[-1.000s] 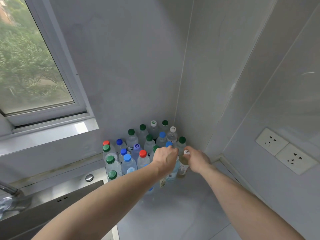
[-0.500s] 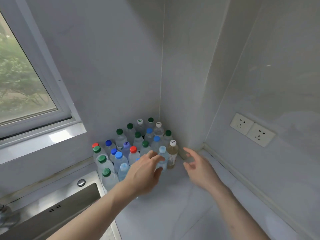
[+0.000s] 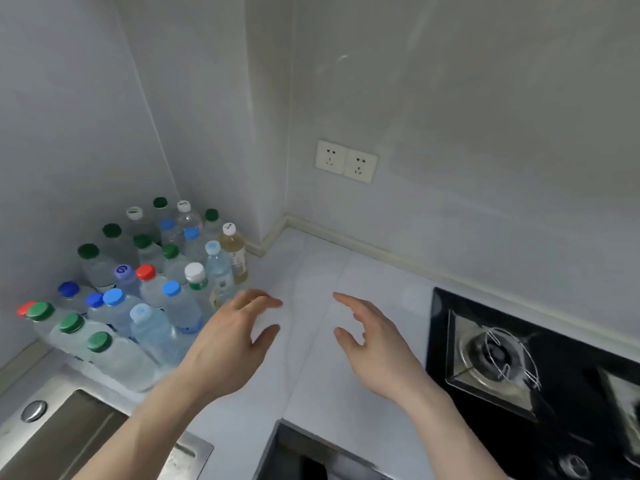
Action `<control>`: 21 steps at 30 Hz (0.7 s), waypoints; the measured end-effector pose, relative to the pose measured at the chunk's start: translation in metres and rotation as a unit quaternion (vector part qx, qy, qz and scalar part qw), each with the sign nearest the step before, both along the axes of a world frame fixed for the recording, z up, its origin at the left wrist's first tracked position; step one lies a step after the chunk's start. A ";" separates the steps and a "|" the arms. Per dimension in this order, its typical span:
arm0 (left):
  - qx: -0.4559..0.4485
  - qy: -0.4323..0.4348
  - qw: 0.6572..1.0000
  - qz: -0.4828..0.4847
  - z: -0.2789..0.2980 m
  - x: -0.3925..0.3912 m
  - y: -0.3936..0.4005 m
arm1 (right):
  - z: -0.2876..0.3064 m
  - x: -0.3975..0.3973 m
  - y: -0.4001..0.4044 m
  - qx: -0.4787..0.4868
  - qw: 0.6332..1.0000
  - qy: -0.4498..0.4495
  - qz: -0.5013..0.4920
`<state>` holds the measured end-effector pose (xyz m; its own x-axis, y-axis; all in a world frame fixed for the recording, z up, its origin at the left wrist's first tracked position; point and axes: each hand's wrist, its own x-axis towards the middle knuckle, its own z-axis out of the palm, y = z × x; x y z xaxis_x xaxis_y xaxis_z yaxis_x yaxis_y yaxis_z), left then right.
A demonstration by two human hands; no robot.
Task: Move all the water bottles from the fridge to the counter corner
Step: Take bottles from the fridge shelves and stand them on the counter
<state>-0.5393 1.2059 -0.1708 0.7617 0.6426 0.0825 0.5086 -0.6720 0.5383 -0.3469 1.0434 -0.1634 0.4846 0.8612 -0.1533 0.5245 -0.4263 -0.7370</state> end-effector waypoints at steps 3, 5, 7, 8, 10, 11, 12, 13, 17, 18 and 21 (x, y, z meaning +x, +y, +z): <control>-0.016 0.004 0.999 -0.052 -0.004 0.010 -0.023 | 0.003 -0.010 -0.047 -0.014 0.998 -0.010 -0.057; -0.024 -0.002 0.995 -0.099 -0.005 0.020 -0.047 | 0.007 -0.017 -0.087 -0.016 0.994 -0.022 -0.103; -0.028 -0.004 0.989 -0.145 -0.001 0.032 -0.069 | 0.012 -0.022 -0.121 -0.008 0.989 -0.028 -0.145; -0.028 -0.005 0.985 -0.171 0.002 0.040 -0.082 | 0.015 -0.023 -0.140 -0.002 0.985 -0.028 -0.171; -0.018 0.000 0.976 -0.217 0.009 0.053 -0.108 | 0.018 -0.024 -0.173 0.008 0.977 -0.023 -0.213; -0.011 -0.001 0.971 -0.240 0.013 0.063 -0.125 | 0.022 -0.026 -0.194 0.014 0.971 -0.018 -0.237; -0.010 0.001 0.967 -0.255 0.017 0.069 -0.135 | 0.023 -0.027 -0.206 0.016 0.968 -0.018 -0.251; -0.006 0.002 0.962 -0.271 0.020 0.076 -0.149 | 0.025 -0.028 -0.224 0.021 0.963 -0.018 -0.267; 0.009 -0.007 0.936 -0.352 0.032 0.112 -0.220 | 0.031 -0.029 -0.304 0.032 0.942 -0.032 -0.332; 0.015 -0.010 0.927 -0.374 0.033 0.123 -0.244 | 0.033 -0.029 -0.331 0.030 0.935 -0.032 -0.351; 0.013 -0.015 0.908 -0.419 0.039 0.148 -0.304 | 0.037 -0.031 -0.398 0.029 0.918 -0.034 -0.393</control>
<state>-0.3917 0.9022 -0.1320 0.9796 -0.1628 0.1179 -0.2006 -0.8287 0.5226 -0.3776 0.6457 -0.1268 0.9671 0.2461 -0.0641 0.1168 -0.6537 -0.7476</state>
